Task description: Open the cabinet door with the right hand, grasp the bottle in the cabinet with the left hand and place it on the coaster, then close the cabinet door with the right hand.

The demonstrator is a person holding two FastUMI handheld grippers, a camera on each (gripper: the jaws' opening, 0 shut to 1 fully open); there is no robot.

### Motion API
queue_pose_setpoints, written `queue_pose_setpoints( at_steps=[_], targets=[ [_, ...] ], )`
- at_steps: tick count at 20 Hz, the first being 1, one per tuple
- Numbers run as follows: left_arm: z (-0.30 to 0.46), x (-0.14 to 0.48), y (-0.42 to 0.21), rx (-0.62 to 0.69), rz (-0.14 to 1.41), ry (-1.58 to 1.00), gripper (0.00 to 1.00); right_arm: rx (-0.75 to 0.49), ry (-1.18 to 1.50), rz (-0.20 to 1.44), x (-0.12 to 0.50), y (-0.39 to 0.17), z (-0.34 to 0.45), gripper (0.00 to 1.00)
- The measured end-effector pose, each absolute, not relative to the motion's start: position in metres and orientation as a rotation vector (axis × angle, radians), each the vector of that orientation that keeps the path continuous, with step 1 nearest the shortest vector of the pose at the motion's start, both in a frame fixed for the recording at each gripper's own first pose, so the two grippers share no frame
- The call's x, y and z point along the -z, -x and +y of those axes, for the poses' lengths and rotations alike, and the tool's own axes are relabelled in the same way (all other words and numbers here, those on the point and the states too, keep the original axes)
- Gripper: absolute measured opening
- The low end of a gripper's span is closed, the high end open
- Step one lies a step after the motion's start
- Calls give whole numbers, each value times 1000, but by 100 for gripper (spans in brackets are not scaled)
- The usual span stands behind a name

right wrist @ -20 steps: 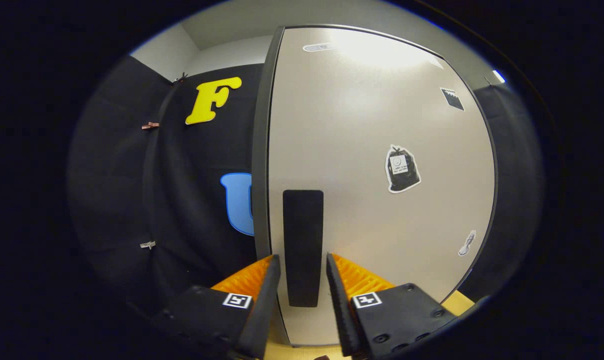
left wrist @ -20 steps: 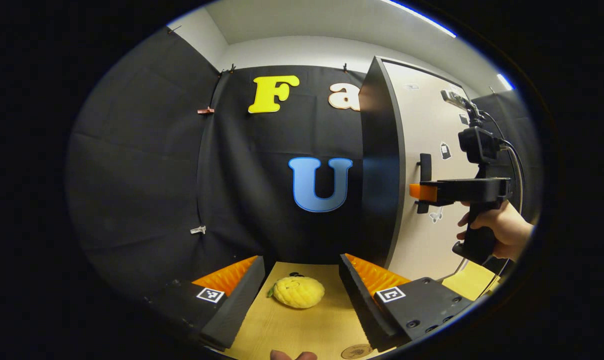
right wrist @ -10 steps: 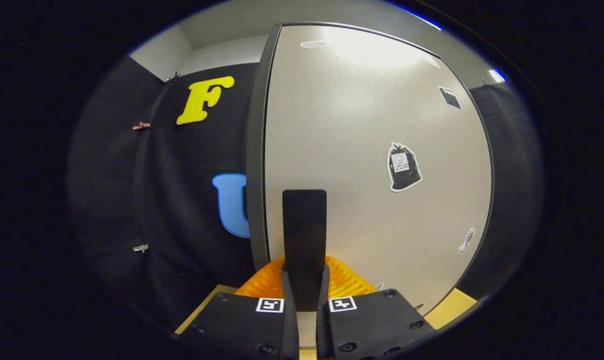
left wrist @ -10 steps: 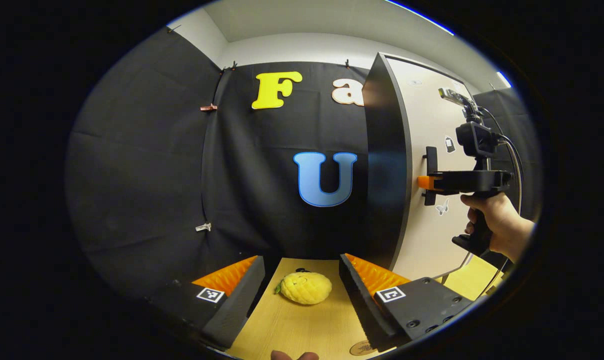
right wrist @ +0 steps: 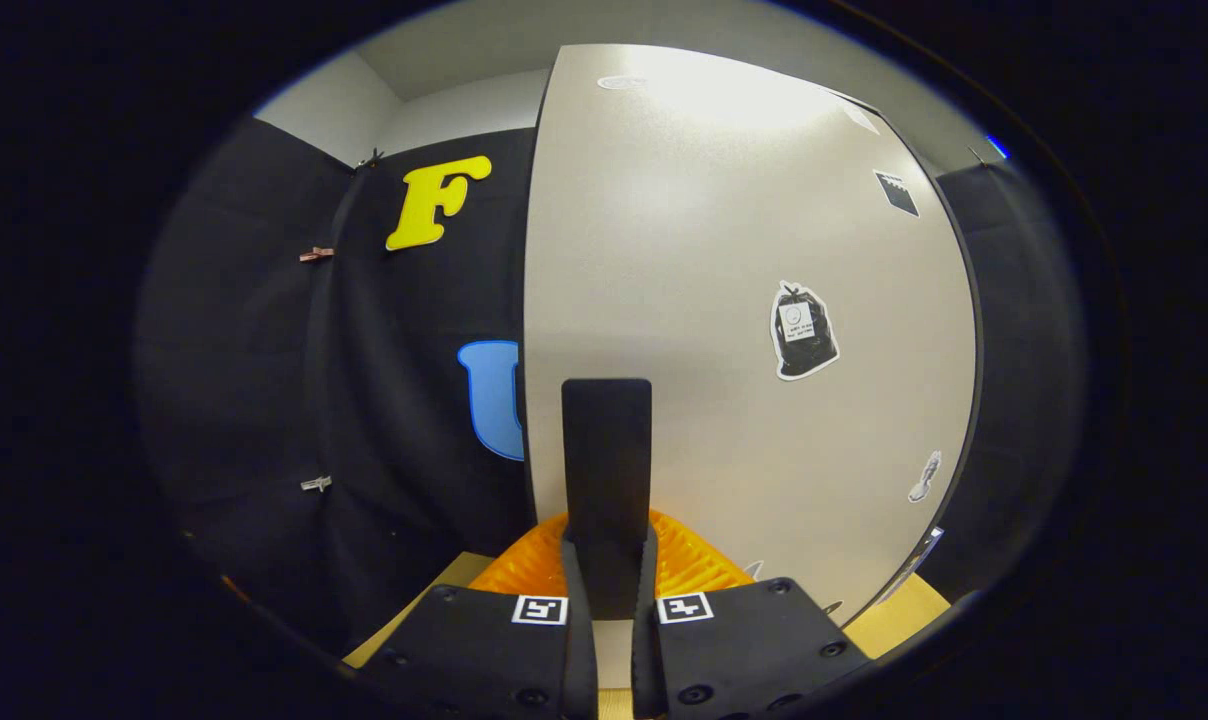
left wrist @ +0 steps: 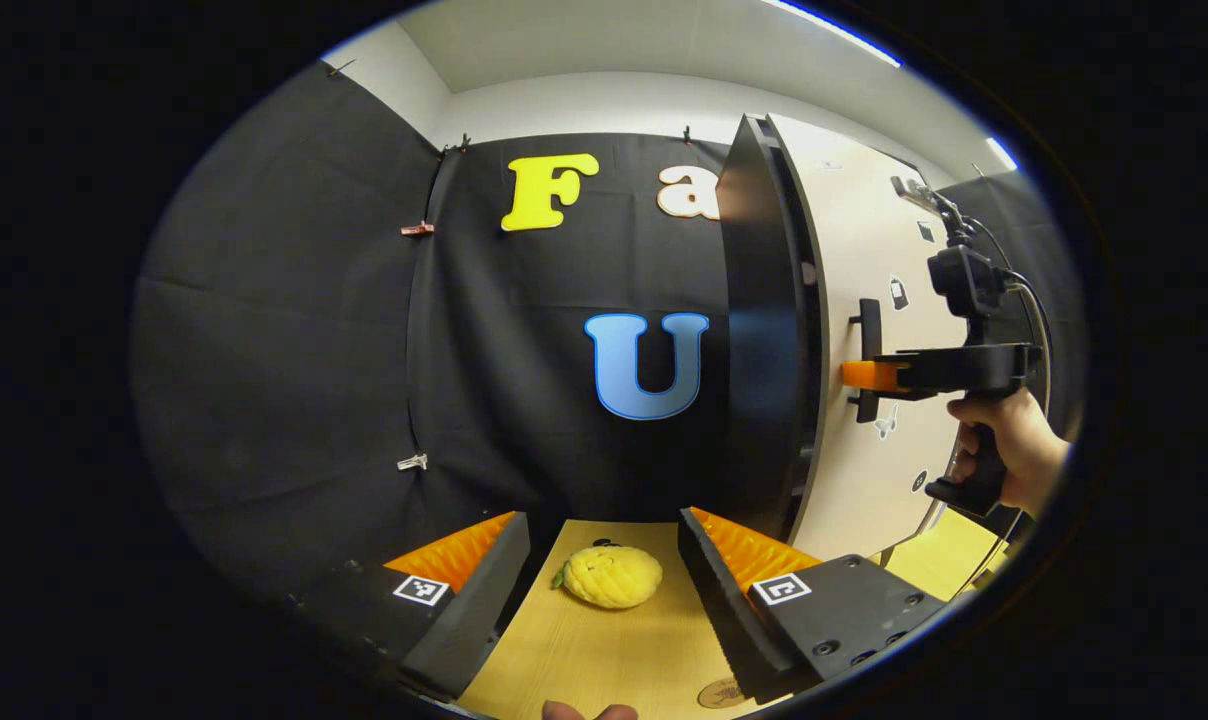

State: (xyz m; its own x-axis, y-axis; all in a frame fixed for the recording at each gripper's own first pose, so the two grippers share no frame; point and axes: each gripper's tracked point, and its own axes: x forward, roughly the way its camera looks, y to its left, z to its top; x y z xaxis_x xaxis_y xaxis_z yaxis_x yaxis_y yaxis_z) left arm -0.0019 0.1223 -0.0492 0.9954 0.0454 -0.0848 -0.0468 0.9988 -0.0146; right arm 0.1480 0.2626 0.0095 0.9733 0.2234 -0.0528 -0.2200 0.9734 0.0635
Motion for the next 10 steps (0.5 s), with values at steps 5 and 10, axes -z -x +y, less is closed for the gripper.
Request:
queue_pose_setpoints(
  at_steps=[5,10],
  targets=[
    [114,42,11,-49,80,37,94,-269,-65,68,-14,-120,254,18],
    [101,31,25,-41,61,24,95,-288,-66,60,-17,-85,233,17]
  ],
)
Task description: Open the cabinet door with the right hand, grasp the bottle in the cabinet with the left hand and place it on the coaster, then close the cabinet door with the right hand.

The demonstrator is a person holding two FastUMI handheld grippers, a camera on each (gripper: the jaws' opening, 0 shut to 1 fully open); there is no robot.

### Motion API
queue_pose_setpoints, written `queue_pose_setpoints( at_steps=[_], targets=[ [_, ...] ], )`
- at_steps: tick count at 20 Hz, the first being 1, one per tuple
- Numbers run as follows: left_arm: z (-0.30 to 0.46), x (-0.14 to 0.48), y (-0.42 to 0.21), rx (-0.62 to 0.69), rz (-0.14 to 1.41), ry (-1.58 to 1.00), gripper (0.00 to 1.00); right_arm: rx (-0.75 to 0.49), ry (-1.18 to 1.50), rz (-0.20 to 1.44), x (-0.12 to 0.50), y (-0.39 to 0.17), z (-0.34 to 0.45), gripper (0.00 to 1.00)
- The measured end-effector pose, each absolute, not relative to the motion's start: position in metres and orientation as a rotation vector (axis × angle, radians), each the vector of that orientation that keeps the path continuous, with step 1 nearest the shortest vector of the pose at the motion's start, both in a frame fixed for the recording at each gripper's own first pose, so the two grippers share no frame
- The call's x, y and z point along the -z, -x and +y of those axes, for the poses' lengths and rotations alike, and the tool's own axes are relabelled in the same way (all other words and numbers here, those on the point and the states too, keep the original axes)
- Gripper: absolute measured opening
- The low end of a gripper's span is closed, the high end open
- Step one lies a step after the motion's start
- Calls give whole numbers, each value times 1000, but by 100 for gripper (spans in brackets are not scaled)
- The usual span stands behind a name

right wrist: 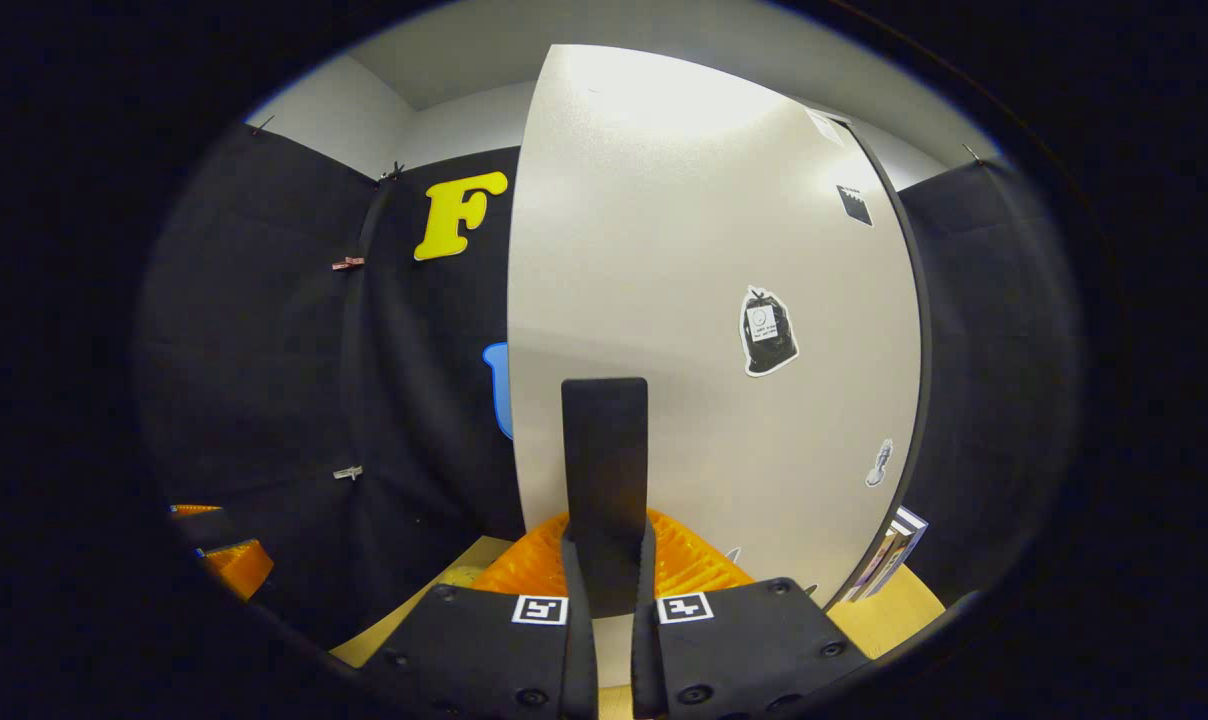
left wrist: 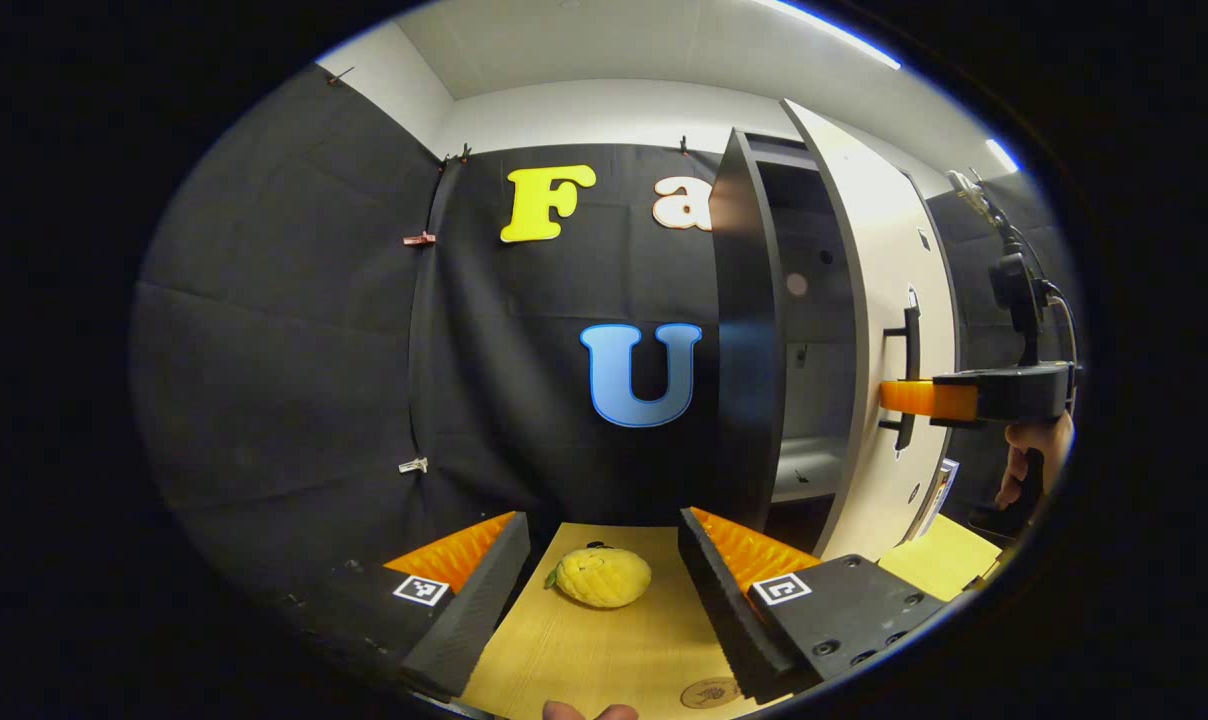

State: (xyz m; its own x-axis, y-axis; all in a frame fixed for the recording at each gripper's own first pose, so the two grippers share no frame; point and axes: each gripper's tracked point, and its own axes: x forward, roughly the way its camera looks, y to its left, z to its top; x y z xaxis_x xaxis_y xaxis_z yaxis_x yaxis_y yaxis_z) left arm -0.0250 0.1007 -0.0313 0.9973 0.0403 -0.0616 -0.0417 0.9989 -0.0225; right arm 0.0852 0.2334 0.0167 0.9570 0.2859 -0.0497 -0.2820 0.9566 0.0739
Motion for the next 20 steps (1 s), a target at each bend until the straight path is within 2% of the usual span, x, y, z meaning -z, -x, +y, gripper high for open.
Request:
queue_pose_setpoints(
  at_steps=[4,11,20],
  targets=[
    [87,27,36,-29,58,18,92,-310,-67,64,-18,-63,212,17],
    [67,18,41,-3,44,9,94,-312,-56,51,-19,-31,174,17],
    [43,12,31,40,27,19,94,-272,-41,45,-21,2,109,17]
  ],
)
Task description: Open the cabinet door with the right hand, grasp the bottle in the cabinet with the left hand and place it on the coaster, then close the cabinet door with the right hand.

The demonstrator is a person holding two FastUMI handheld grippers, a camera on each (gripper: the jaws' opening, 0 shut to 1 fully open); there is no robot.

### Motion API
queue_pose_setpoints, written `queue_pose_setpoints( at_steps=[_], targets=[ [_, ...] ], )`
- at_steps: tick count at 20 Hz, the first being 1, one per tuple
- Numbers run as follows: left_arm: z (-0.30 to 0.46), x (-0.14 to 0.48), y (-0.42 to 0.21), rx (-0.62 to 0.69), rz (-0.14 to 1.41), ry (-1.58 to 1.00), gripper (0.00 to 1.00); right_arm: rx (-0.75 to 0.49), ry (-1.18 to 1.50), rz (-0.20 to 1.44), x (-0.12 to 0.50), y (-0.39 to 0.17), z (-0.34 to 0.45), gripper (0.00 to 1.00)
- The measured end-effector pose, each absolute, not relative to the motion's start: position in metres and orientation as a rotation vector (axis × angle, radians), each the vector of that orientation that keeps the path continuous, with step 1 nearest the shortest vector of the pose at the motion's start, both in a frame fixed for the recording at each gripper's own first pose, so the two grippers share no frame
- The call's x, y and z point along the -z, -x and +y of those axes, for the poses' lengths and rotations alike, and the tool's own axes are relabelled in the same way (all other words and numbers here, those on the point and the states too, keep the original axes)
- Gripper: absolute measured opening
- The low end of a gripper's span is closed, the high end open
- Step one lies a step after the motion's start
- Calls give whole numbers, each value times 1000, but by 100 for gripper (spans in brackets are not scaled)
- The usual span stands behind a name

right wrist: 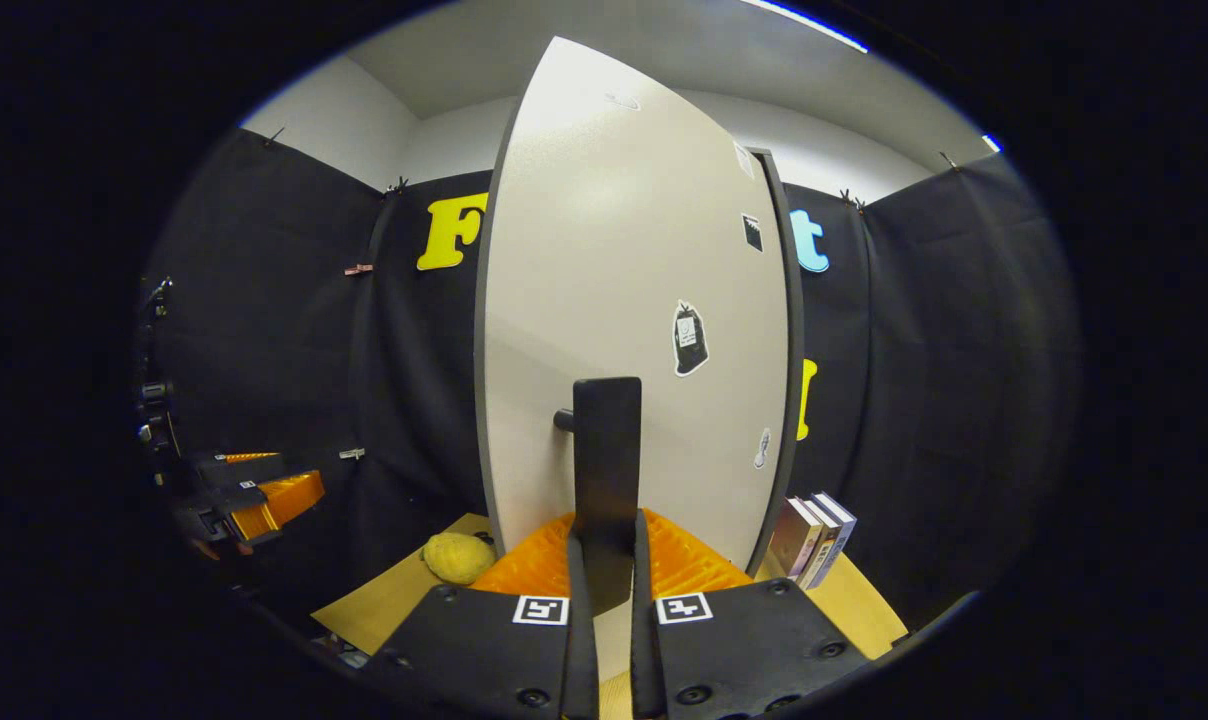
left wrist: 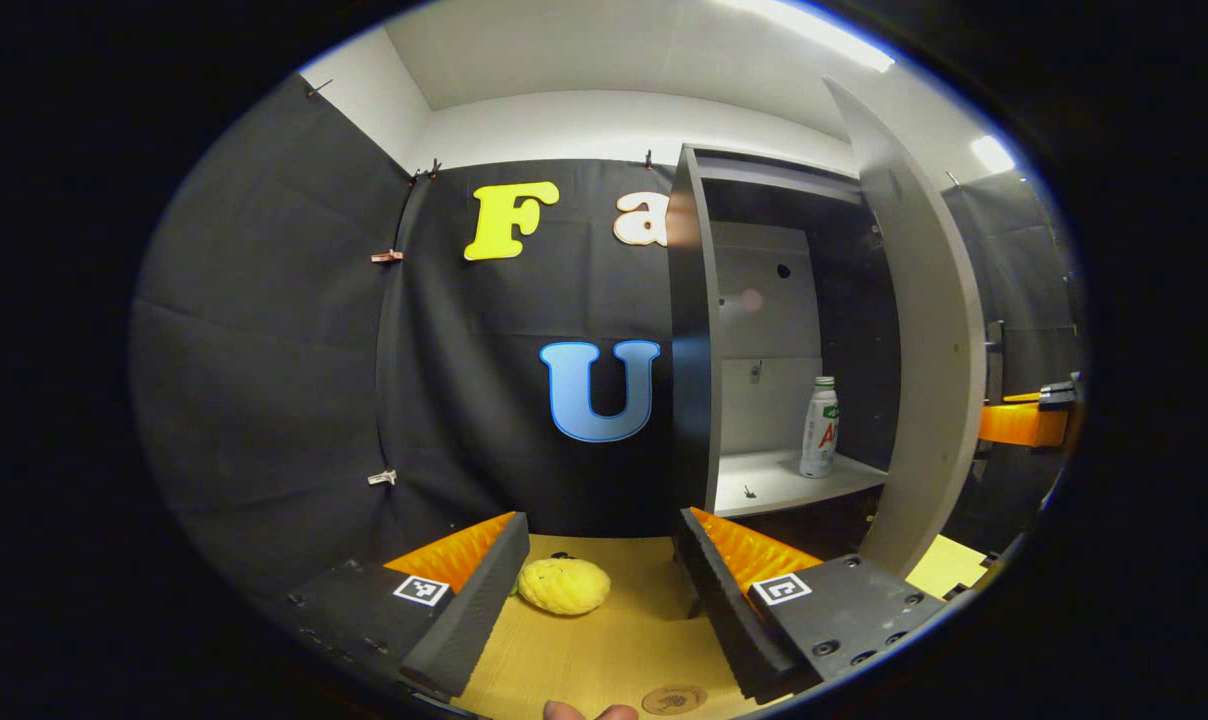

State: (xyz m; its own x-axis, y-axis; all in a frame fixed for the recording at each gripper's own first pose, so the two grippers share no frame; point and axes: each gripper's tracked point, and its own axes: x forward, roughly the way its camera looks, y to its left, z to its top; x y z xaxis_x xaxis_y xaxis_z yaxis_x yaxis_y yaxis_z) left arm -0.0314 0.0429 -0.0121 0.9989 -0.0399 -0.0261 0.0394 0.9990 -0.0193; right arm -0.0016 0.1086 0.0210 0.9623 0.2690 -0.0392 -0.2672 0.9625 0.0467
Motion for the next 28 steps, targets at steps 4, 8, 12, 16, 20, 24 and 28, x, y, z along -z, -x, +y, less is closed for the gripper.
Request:
queue_pose_setpoints(
  at_steps=[4,8,12,16,20,24,28],
  targets=[
    [26,13,21,54,32,41,94,-250,-40,42,-21,12,77,17],
    [6,8,16,40,33,45,95,-223,-52,36,-23,18,38,17],
    [-24,9,11,35,46,55,94,-199,-32,30,-21,21,-7,16],
    [-64,4,-2,45,52,76,95,-178,-49,25,-26,21,-55,16],
    [-112,-4,-17,74,45,70,94,-188,-95,34,-23,18,-86,11],
    [-153,-6,-28,99,49,60,95,-224,-105,39,-25,12,-96,11],
    [-187,-3,-42,128,62,59,95,-256,-105,41,-28,7,-104,11]
  ],
)
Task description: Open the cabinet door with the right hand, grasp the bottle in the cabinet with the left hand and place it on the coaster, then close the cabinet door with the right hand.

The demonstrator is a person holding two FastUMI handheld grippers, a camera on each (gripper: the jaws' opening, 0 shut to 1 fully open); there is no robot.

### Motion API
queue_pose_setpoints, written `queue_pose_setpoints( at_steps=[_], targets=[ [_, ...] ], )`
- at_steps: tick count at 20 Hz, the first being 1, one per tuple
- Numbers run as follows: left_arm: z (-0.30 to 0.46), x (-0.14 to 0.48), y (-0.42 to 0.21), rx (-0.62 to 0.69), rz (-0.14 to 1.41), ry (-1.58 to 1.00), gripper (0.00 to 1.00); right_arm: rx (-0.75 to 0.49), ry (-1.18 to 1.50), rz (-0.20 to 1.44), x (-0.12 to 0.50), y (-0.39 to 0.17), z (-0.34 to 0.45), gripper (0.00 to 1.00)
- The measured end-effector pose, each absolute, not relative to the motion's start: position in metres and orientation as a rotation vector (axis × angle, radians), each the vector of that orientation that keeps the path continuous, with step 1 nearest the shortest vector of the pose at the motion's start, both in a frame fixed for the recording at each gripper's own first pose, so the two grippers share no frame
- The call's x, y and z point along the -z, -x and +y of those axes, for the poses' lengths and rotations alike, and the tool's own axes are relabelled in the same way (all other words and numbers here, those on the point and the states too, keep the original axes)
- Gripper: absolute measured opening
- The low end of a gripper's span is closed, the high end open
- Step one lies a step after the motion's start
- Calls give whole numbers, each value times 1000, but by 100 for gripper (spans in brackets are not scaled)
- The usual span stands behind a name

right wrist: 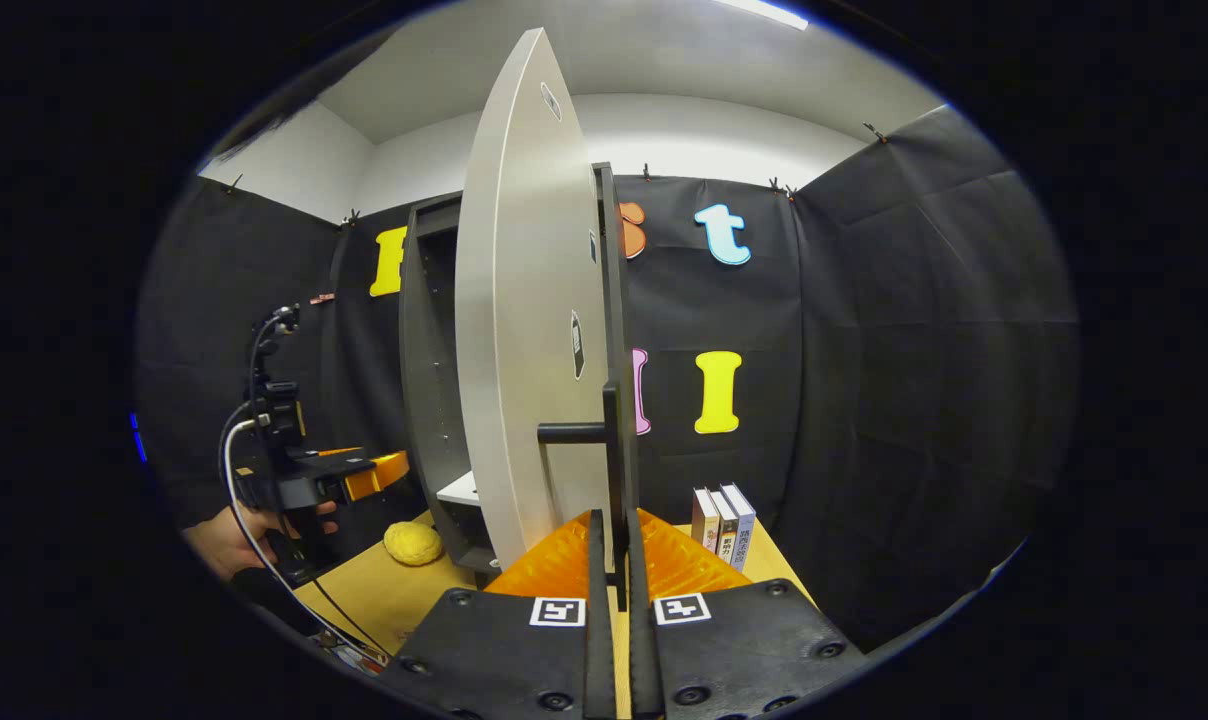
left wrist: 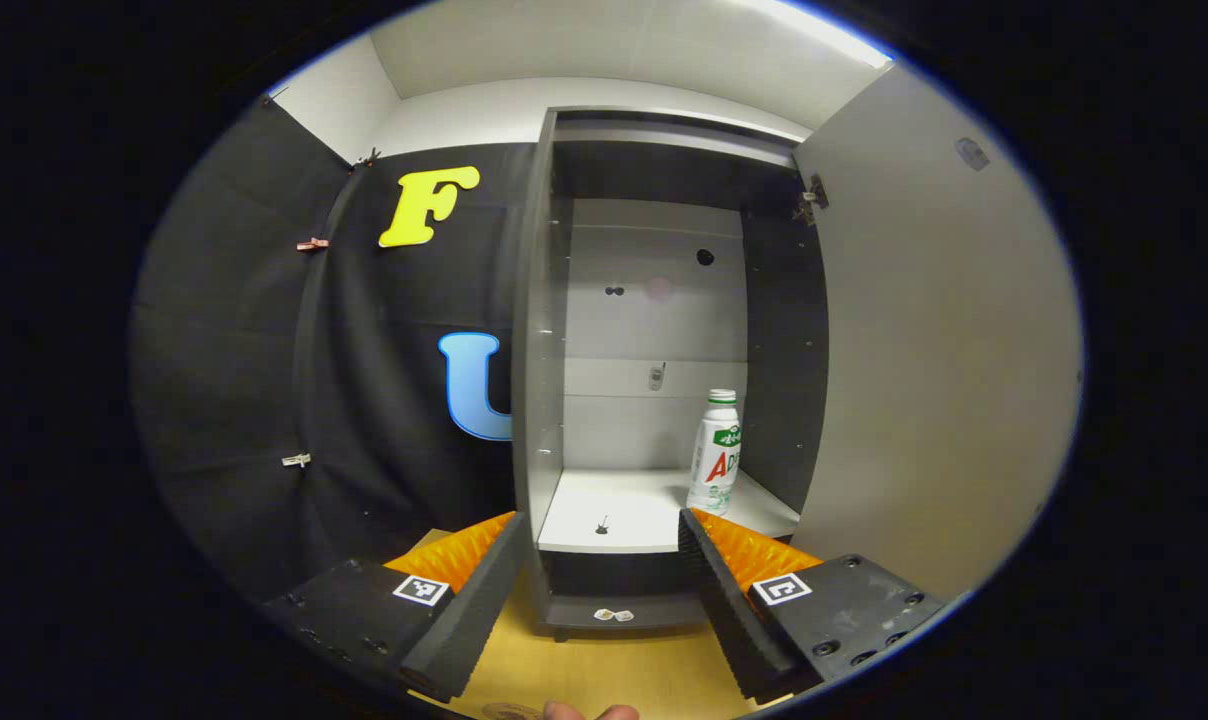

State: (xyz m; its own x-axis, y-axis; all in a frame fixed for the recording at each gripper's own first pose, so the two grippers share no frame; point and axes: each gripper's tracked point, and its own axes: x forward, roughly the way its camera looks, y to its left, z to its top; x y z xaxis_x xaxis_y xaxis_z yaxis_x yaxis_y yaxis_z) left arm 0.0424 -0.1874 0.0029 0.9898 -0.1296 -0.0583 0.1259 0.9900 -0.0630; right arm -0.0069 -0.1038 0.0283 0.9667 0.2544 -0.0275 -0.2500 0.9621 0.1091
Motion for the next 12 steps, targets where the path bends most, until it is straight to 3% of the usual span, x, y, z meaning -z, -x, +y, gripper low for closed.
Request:
queue_pose_setpoints(
  at_steps=[6,10,12],
  targets=[
    [-235,-9,-64,162,54,45,95,-327,-142,61,-29,16,-118,10],
    [-261,-7,-75,180,64,40,95,-318,-193,83,-27,25,-144,20],
    [-269,-9,-79,183,57,20,95,-289,-233,85,-24,18,-167,14]
  ],
)
